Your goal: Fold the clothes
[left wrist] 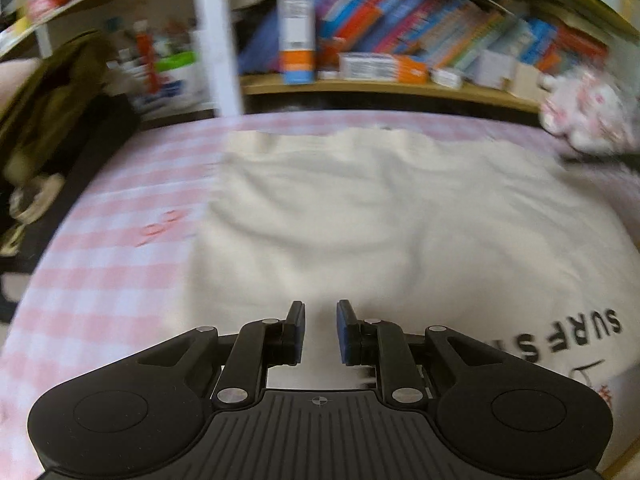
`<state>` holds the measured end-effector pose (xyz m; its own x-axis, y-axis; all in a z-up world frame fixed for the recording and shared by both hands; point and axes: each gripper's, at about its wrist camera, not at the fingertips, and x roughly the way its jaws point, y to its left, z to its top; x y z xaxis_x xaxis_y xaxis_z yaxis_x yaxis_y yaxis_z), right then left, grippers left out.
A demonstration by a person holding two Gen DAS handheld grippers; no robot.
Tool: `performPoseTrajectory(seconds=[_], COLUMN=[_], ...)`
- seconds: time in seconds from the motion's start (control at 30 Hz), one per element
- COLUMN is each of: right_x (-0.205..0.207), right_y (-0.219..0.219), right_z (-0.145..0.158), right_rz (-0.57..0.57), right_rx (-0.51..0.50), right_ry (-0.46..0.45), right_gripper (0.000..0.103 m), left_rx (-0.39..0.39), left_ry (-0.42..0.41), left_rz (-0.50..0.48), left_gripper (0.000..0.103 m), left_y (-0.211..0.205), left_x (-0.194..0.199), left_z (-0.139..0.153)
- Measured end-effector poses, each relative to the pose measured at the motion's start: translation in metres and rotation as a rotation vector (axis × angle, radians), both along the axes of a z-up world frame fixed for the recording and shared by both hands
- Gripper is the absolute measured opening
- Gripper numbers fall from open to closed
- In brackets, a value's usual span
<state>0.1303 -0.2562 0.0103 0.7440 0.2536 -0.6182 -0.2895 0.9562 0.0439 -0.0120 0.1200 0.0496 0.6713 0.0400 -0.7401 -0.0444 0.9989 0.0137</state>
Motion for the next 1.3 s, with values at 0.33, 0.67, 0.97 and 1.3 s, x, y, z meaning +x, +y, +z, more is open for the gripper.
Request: performPoseTrajectory(seconds=[0.33, 0.67, 0.97, 1.3], right_x=[-0.131, -0.202, -0.23, -0.246], right_y=[-0.053, -0.057, -0.081, -0.088], right_z=[-0.012, -0.013, -0.023, -0.047], right_rz=[-0.184, -0.374, -0.582, -0.757], right_rx=[0.094, 0.34, 0.696, 1.007], right_ry=[0.183, 0.281, 0.356, 0.48], right_gripper=[0.021, 0.024, 0.027, 0.028], left_rx=[-0.171, -0.572, -1.037, -1.099], left_ry=[0.006, 0.025, -0.014, -0.037], left_rz=[0.238, 0.371, 0.604, 0.69], left_gripper=[0.032, 0.036, 0.037, 0.031], left_y=[0.075, 0.116, 0.147, 0.153], left_x=[-0.046, -0.071, -0.085, -0.069], left_z=[-0.012, -0.04, -0.076, -0.082])
